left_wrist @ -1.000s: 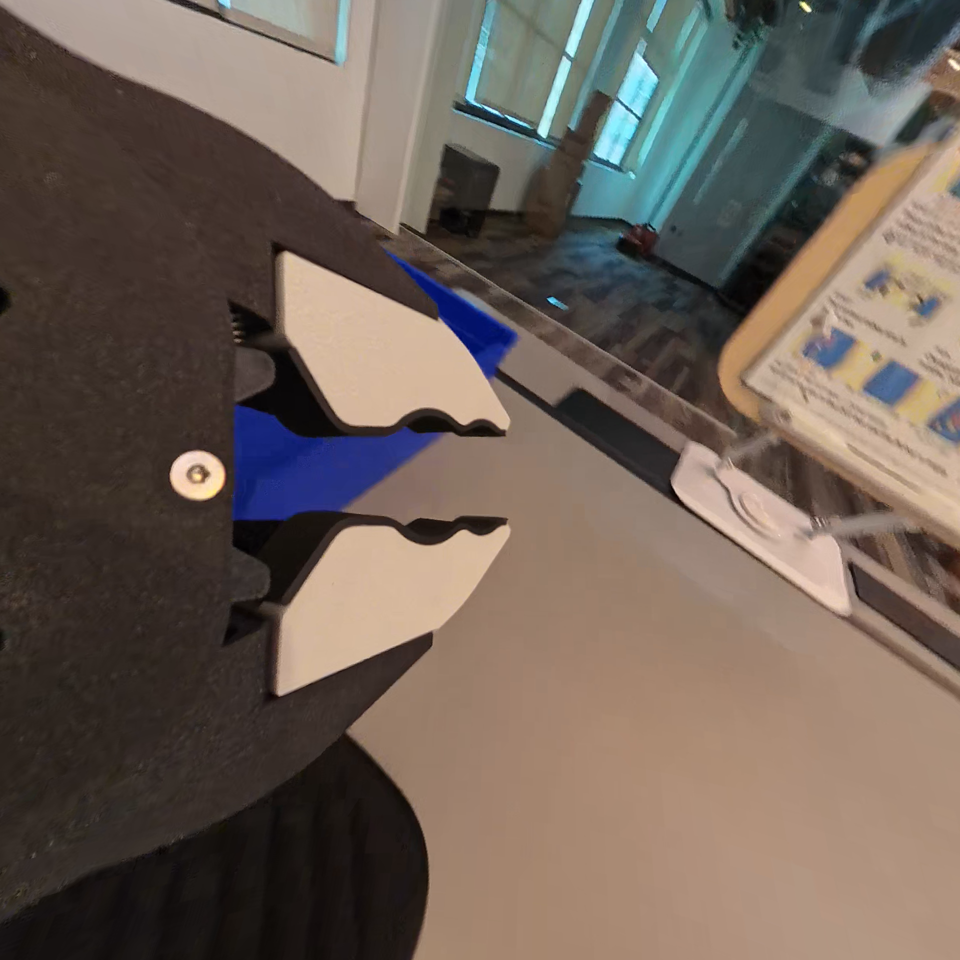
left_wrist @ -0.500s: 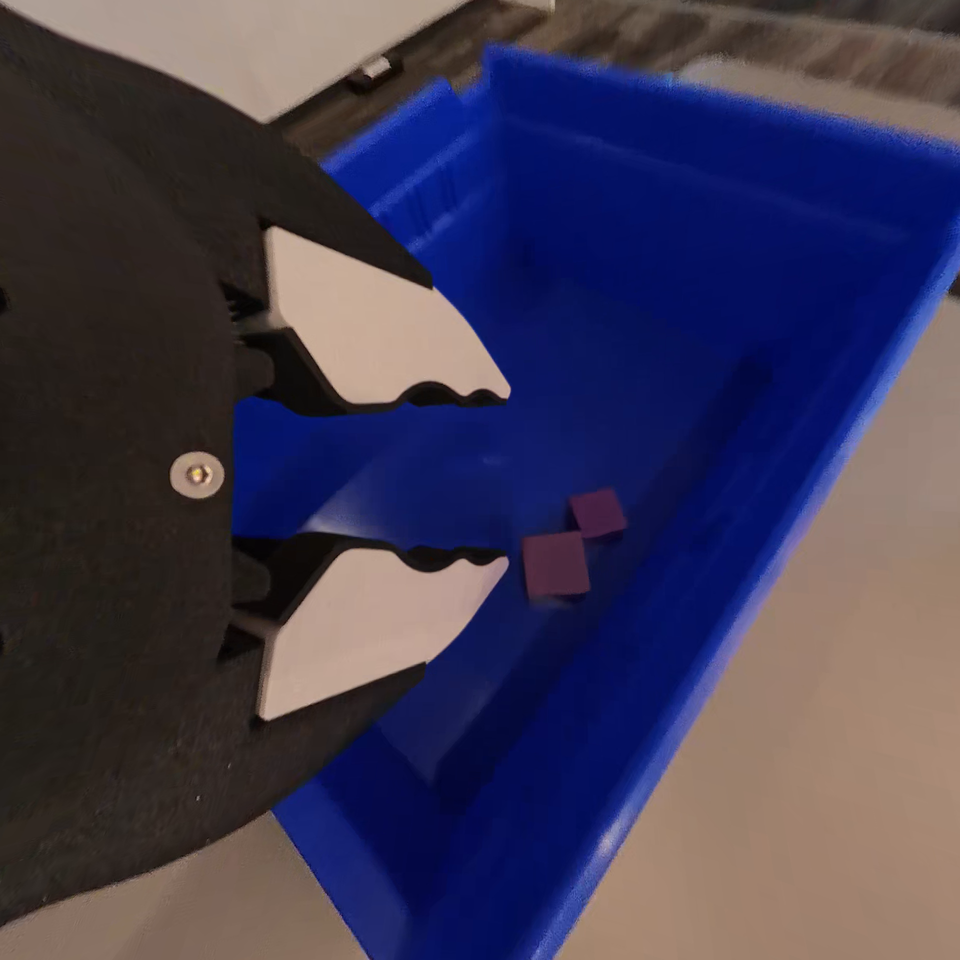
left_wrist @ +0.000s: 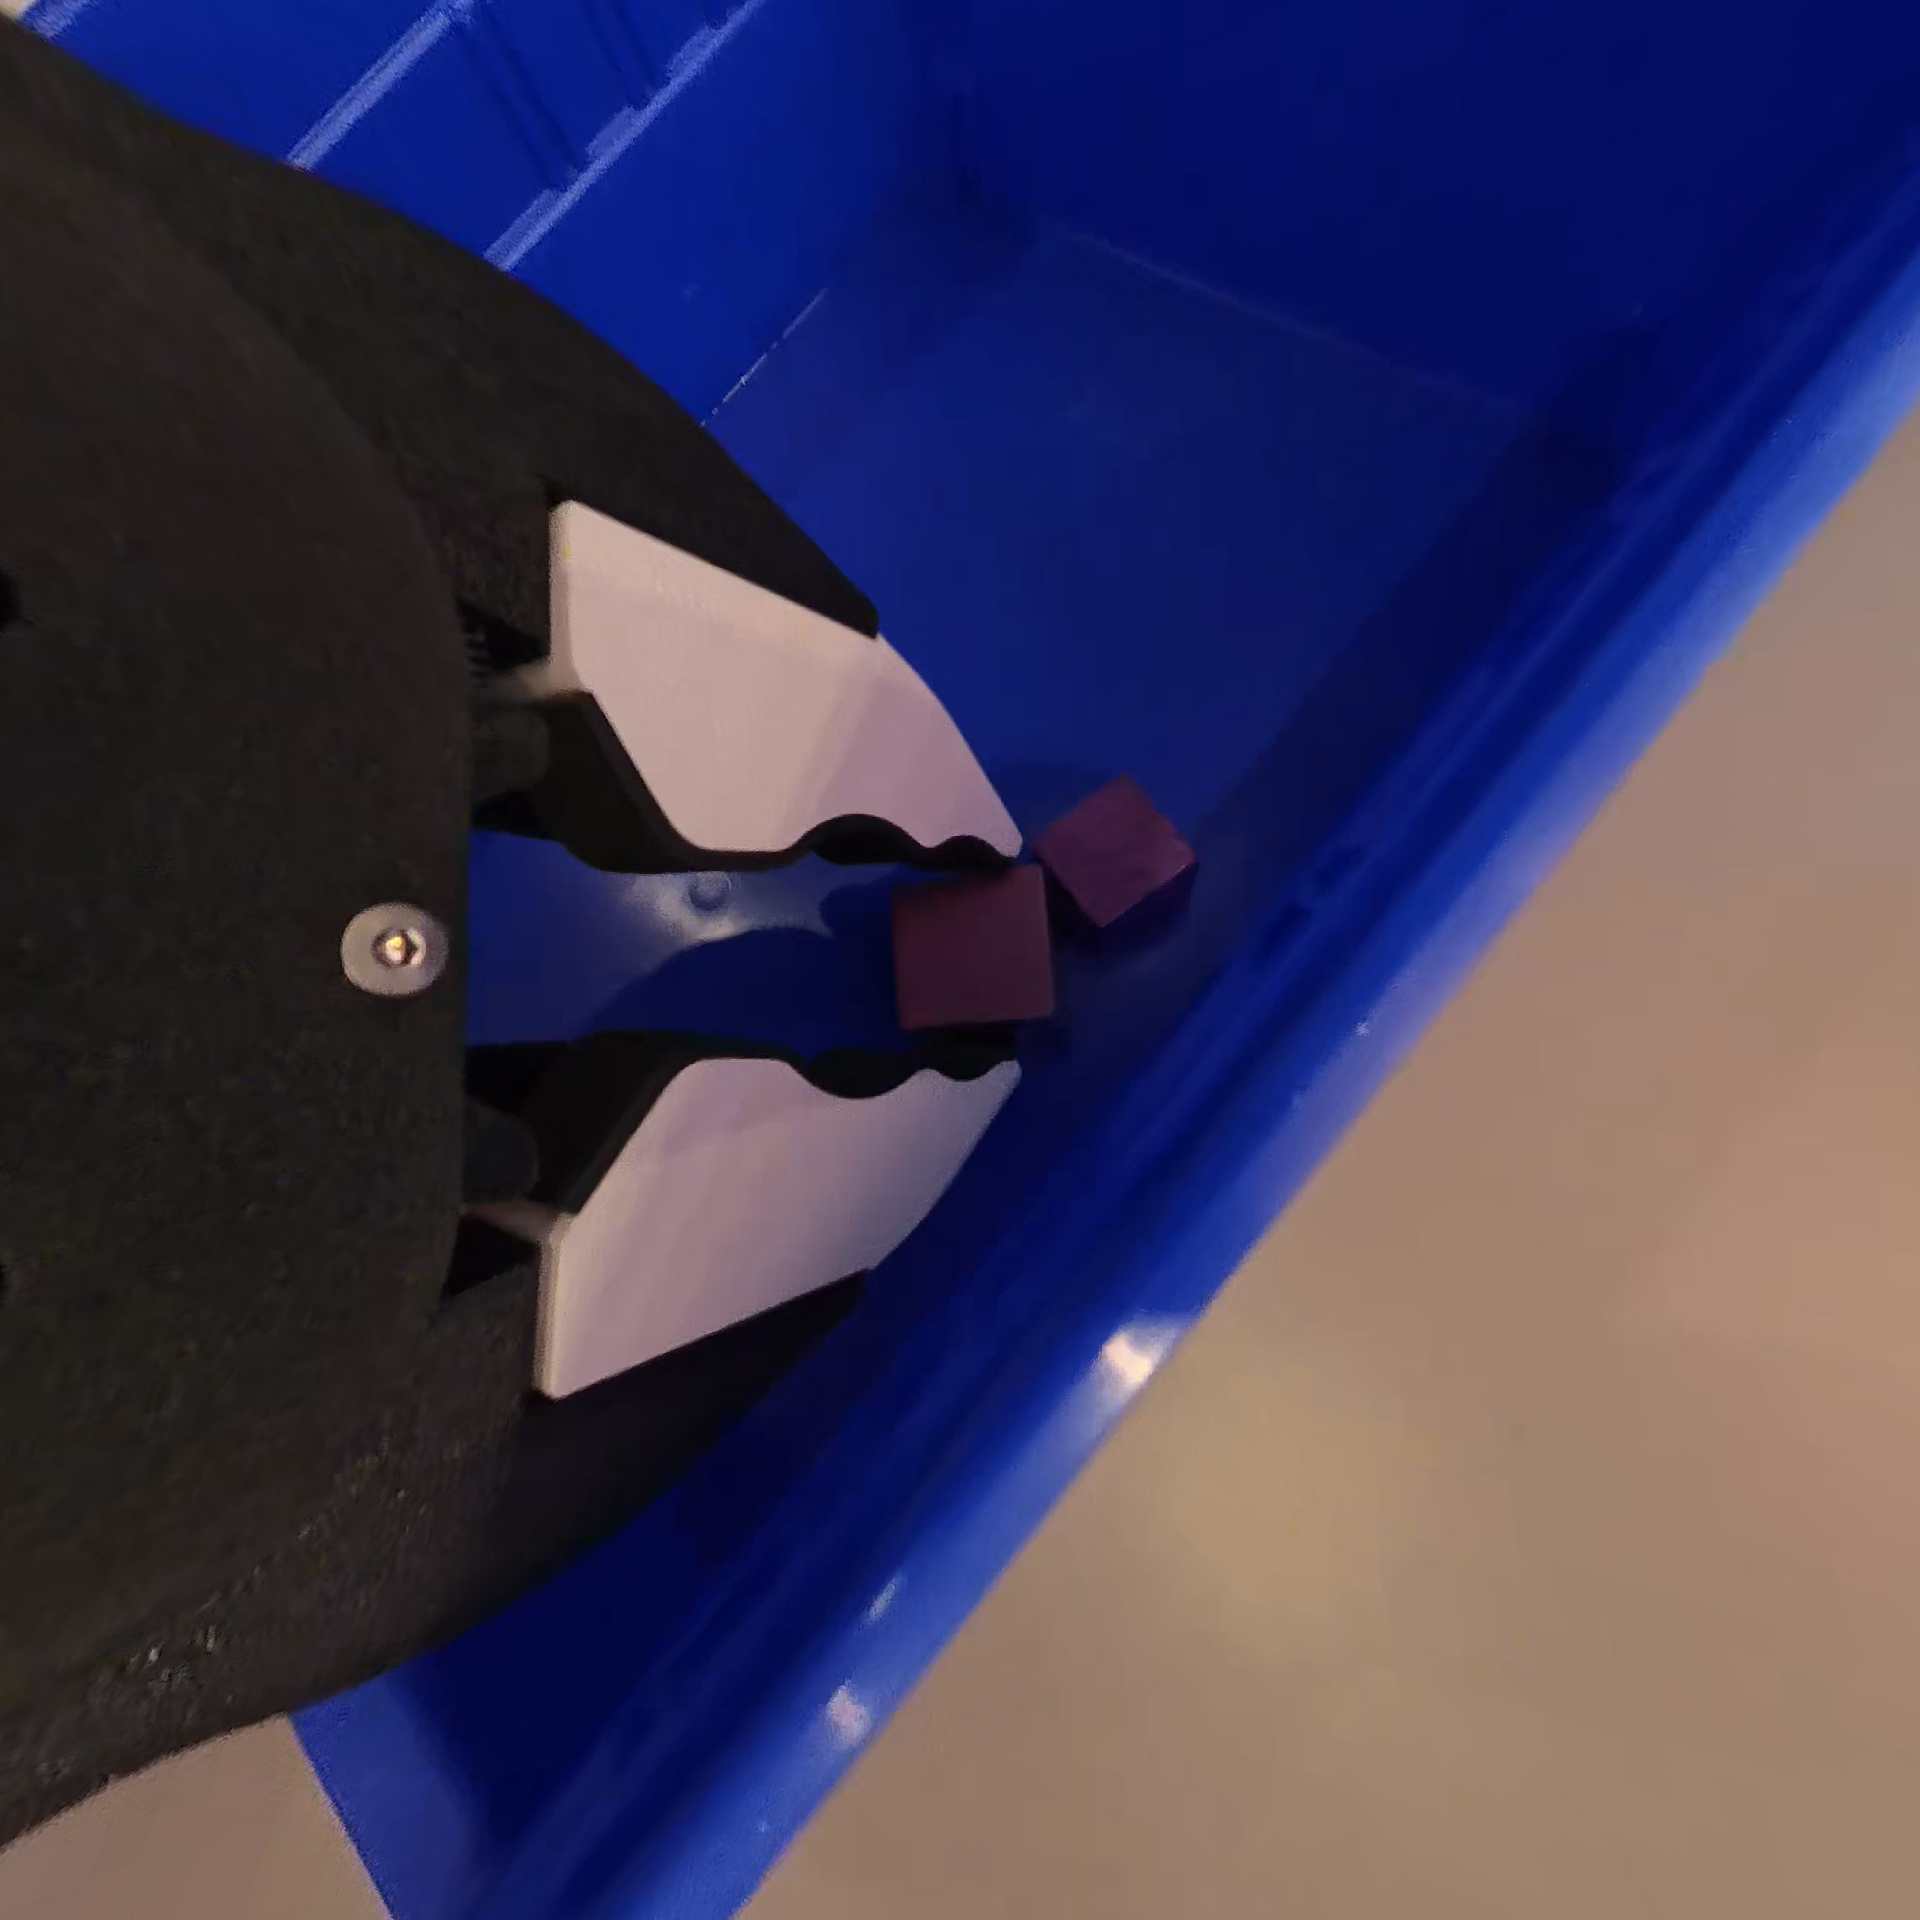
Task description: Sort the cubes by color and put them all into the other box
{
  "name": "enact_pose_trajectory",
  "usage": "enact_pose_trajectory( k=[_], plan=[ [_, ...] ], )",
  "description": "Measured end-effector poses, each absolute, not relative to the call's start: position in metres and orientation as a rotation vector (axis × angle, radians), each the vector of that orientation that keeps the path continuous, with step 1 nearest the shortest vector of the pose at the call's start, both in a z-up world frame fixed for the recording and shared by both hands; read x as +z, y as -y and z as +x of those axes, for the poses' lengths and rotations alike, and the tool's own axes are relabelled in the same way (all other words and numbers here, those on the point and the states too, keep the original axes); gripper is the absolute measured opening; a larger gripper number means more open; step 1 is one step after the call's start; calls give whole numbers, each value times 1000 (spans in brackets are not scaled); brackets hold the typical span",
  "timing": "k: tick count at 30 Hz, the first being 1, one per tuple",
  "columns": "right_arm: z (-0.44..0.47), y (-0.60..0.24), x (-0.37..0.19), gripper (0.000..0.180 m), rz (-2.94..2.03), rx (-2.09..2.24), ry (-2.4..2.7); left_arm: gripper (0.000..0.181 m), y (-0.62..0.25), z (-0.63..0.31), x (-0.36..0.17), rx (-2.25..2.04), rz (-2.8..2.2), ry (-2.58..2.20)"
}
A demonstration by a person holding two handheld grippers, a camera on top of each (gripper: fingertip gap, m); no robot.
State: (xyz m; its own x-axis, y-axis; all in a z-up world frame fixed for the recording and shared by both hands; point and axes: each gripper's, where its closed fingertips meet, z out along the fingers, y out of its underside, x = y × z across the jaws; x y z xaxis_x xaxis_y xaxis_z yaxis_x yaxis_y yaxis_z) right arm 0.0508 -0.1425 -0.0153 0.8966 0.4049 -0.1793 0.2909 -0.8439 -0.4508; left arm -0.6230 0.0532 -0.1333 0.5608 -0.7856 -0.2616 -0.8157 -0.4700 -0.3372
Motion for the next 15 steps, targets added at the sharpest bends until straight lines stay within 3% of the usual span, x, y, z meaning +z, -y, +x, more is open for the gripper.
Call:
enact_pose_trajectory(
  k=[4,8,15],
  plan=[
    [30,128,-12,31,-2599,375,588,29,-49,-636,-115,198,-2336,-1269],
    [-19,103,12,30,-2437,399,688,28,-41,-619,-50,224,-2116,-1178],
    [-201,92,73,35,-1942,876,966,28,17,-426,69,65,-1503,-1270]
  ],
)
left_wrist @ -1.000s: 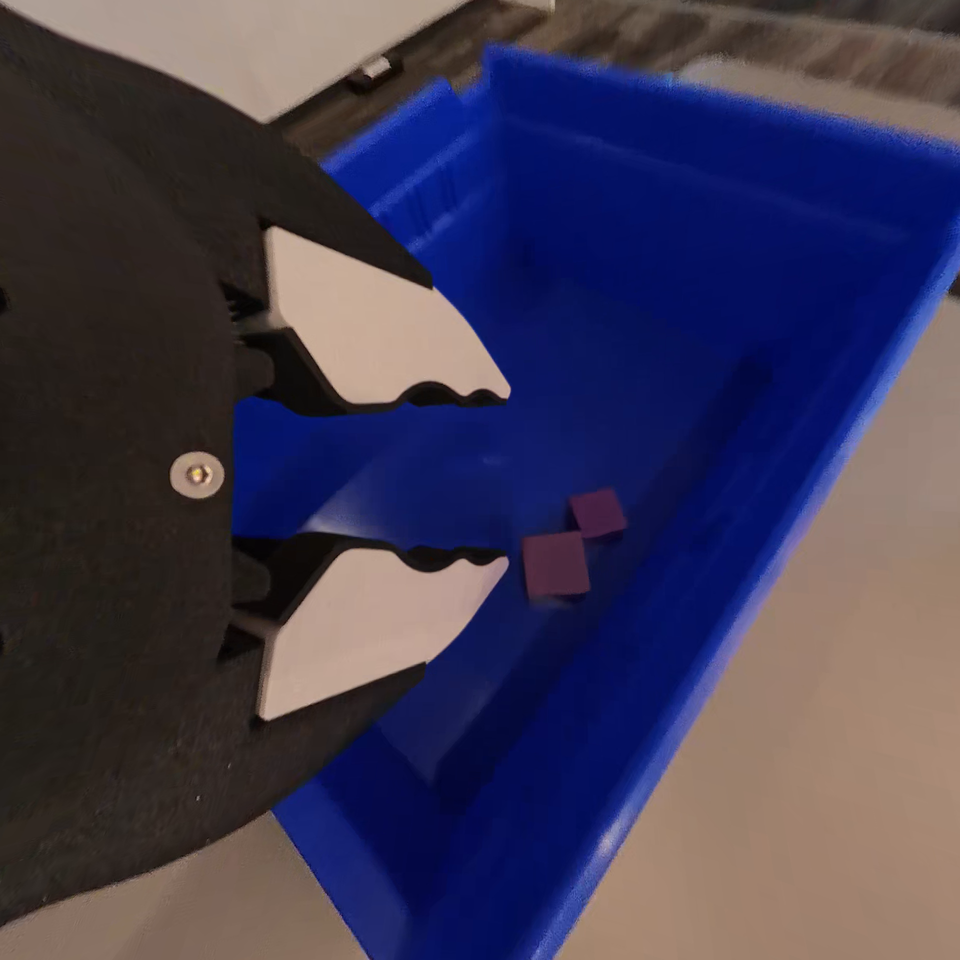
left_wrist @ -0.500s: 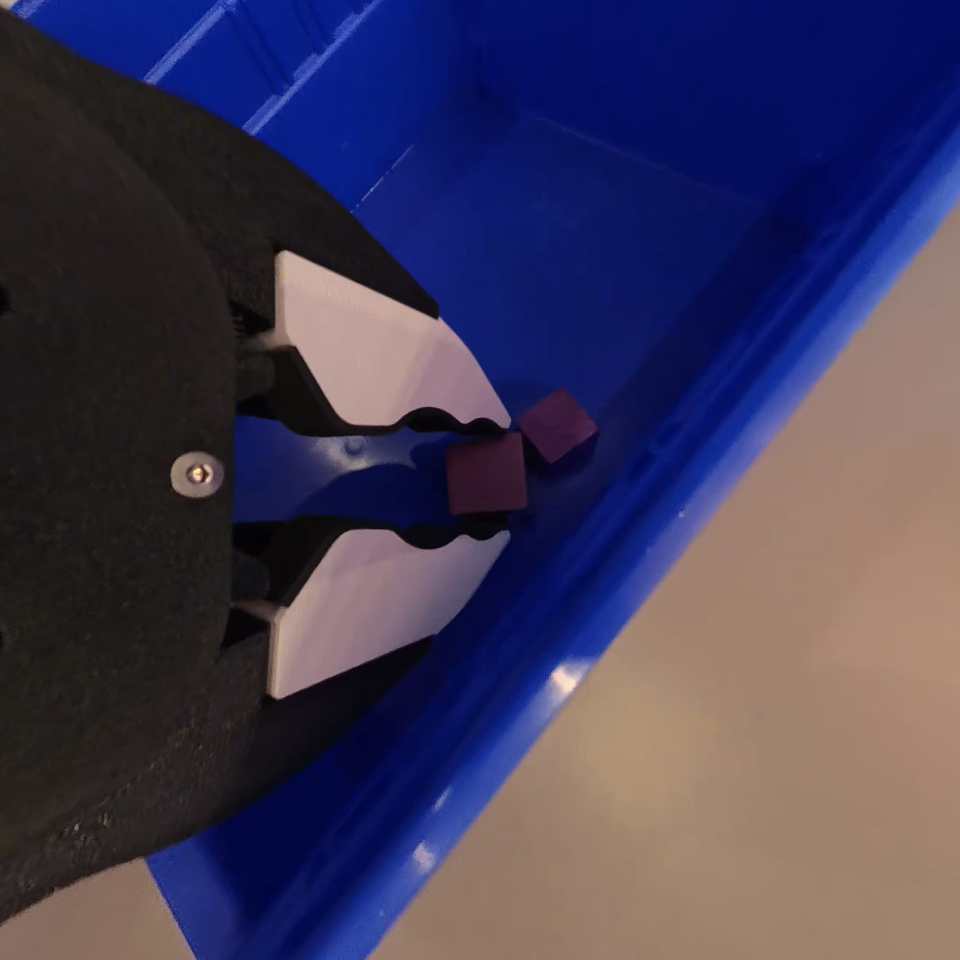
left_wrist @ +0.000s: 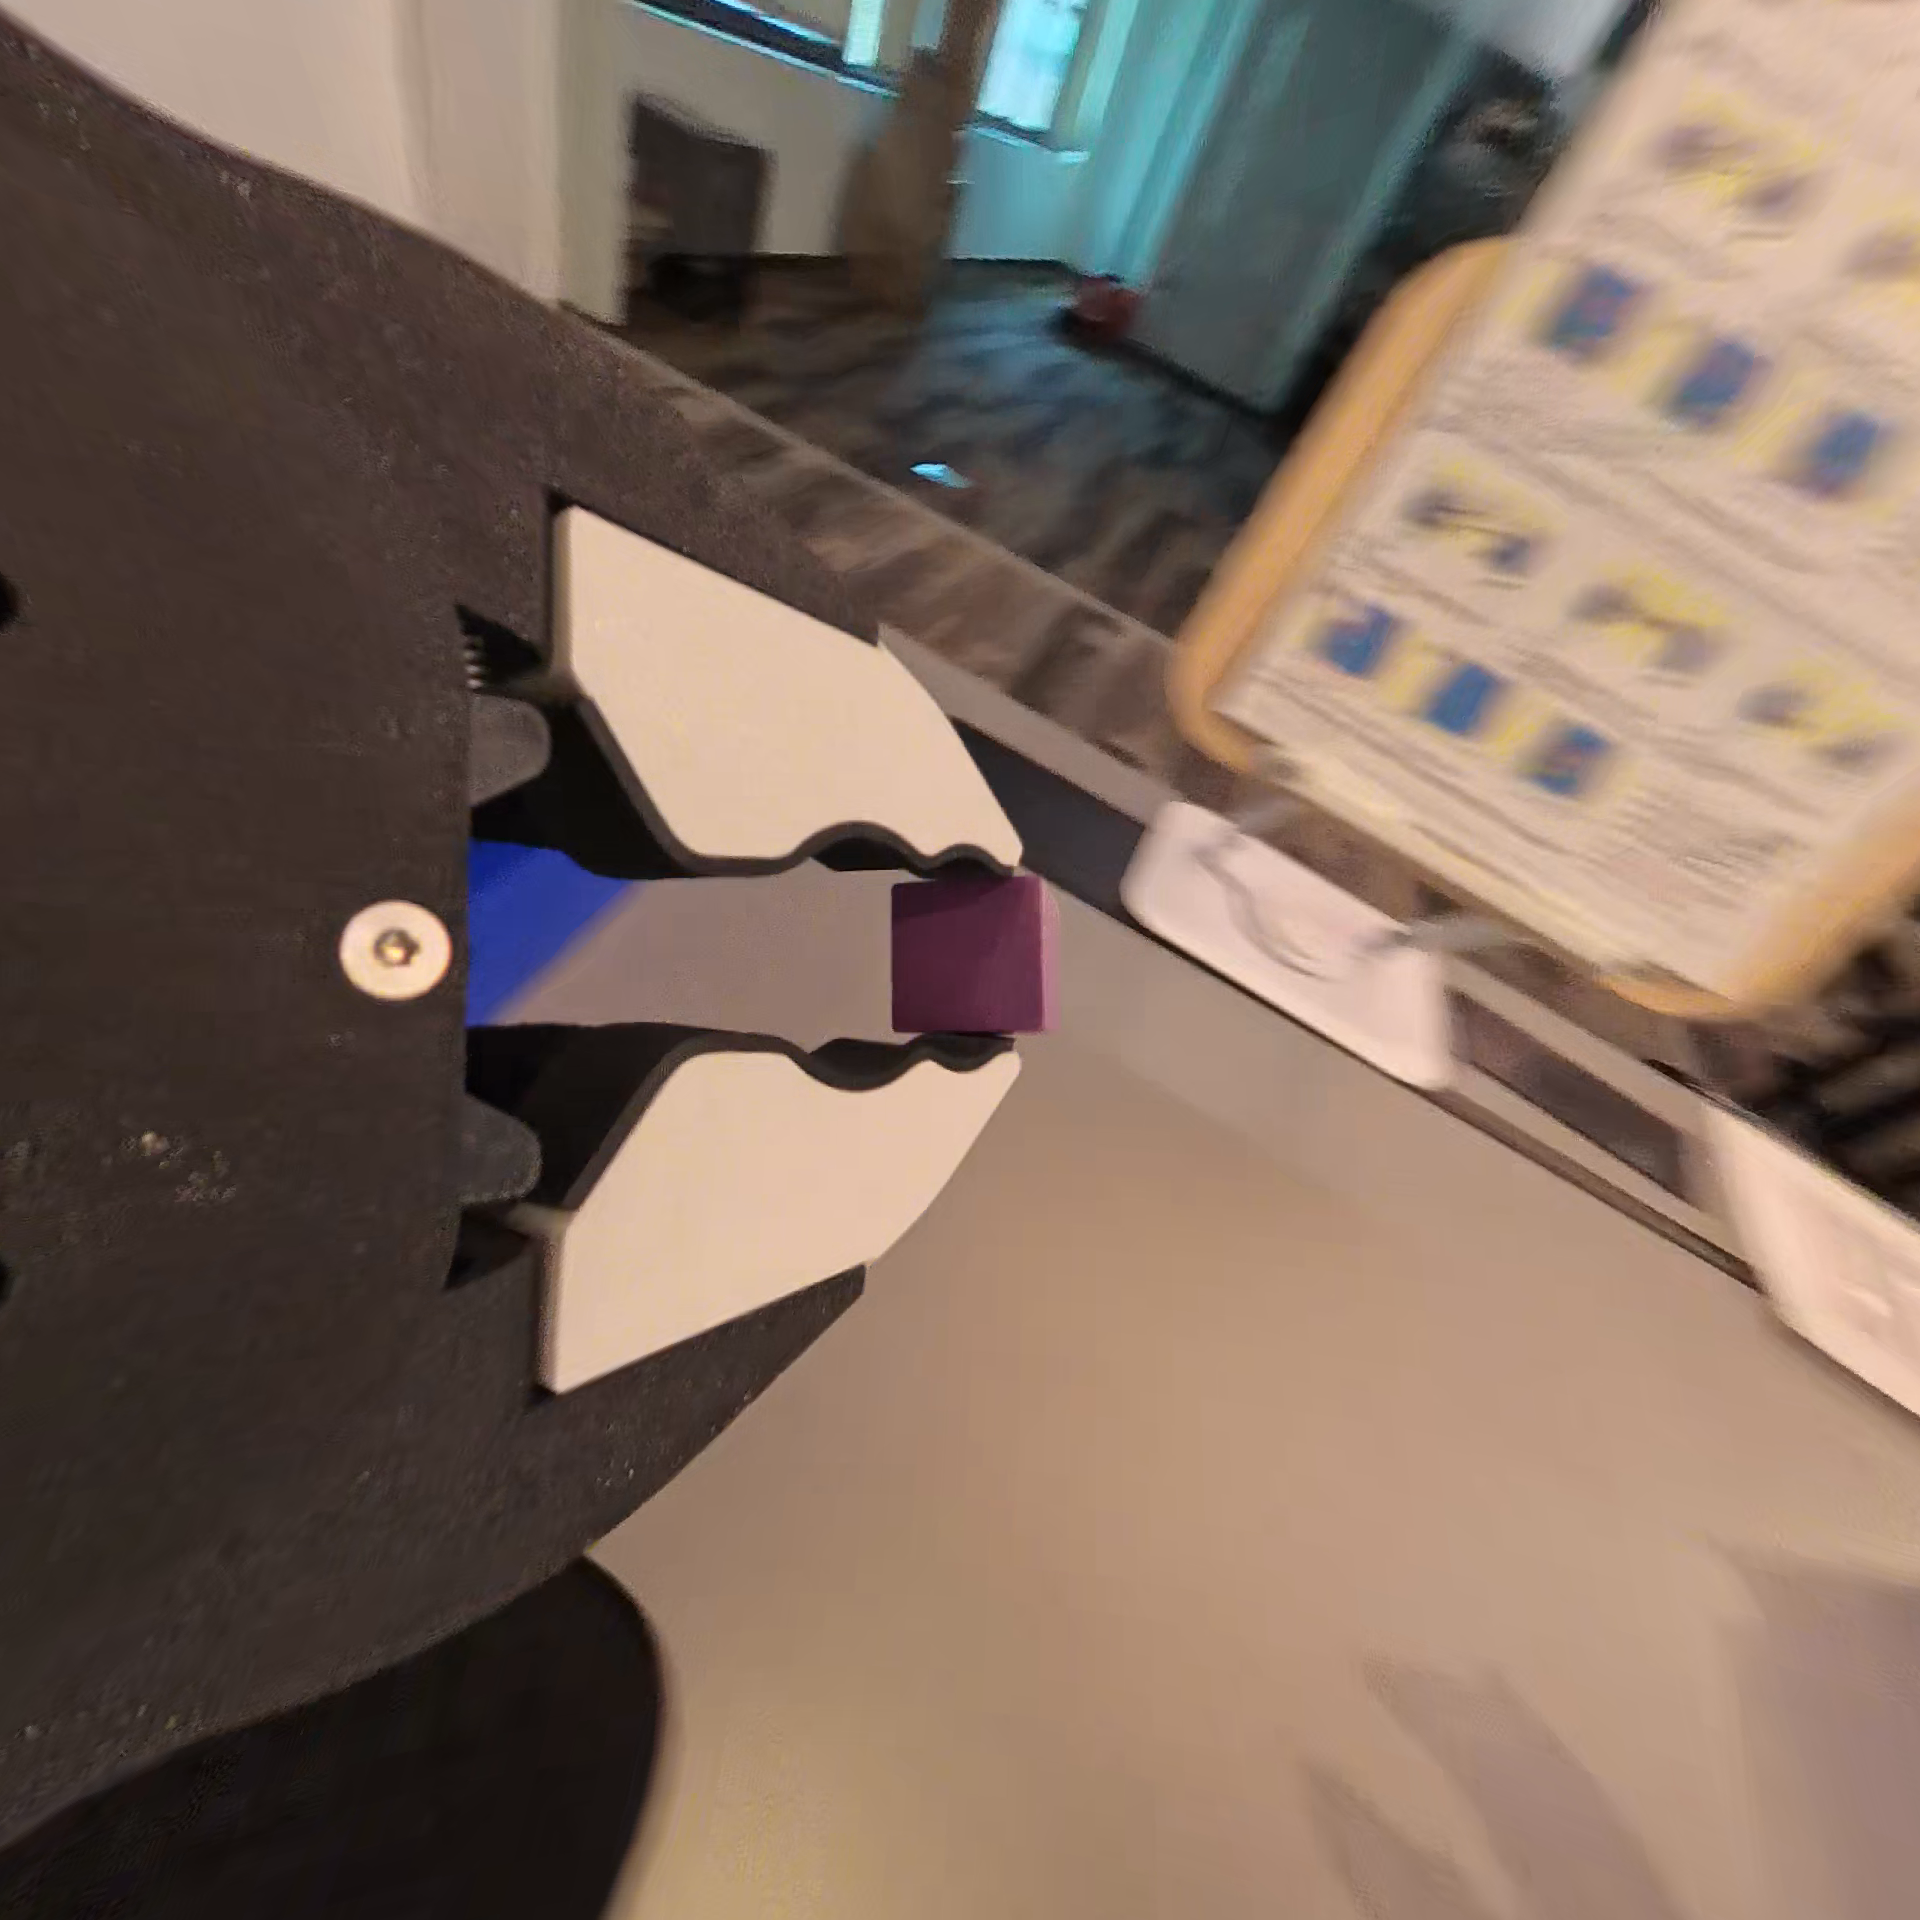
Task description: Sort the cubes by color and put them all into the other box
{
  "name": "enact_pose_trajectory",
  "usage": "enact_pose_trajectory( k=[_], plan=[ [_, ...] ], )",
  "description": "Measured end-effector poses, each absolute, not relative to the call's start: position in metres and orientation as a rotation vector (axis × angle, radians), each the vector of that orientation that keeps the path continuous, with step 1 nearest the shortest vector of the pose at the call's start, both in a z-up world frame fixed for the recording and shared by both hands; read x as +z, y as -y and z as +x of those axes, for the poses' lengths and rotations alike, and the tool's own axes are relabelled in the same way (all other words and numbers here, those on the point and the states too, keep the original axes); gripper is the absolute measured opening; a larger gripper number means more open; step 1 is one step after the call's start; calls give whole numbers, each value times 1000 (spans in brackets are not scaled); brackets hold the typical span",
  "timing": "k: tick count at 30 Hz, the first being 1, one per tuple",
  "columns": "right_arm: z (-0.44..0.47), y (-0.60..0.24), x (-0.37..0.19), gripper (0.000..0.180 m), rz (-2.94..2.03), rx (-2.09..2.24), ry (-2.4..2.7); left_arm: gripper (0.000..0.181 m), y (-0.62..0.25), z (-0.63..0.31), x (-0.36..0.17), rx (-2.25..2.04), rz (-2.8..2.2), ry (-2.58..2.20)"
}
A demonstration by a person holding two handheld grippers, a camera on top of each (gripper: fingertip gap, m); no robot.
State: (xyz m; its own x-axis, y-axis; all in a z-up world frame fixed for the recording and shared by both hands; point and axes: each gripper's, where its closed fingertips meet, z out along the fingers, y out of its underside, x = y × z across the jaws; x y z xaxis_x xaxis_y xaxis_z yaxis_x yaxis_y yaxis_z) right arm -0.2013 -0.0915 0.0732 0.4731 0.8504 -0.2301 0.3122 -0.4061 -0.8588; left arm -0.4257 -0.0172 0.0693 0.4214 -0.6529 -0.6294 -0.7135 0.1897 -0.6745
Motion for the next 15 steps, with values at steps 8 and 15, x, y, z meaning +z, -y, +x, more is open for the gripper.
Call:
enact_pose_trajectory(
  k=[8,15],
  plan=[
    [-219,60,87,60,-1920,844,740,28,56,-235,74,-82,-1186,-1336],
    [-176,65,57,30,-2013,1107,676,28,71,-148,65,-165,-1128,-1428]
  ],
)
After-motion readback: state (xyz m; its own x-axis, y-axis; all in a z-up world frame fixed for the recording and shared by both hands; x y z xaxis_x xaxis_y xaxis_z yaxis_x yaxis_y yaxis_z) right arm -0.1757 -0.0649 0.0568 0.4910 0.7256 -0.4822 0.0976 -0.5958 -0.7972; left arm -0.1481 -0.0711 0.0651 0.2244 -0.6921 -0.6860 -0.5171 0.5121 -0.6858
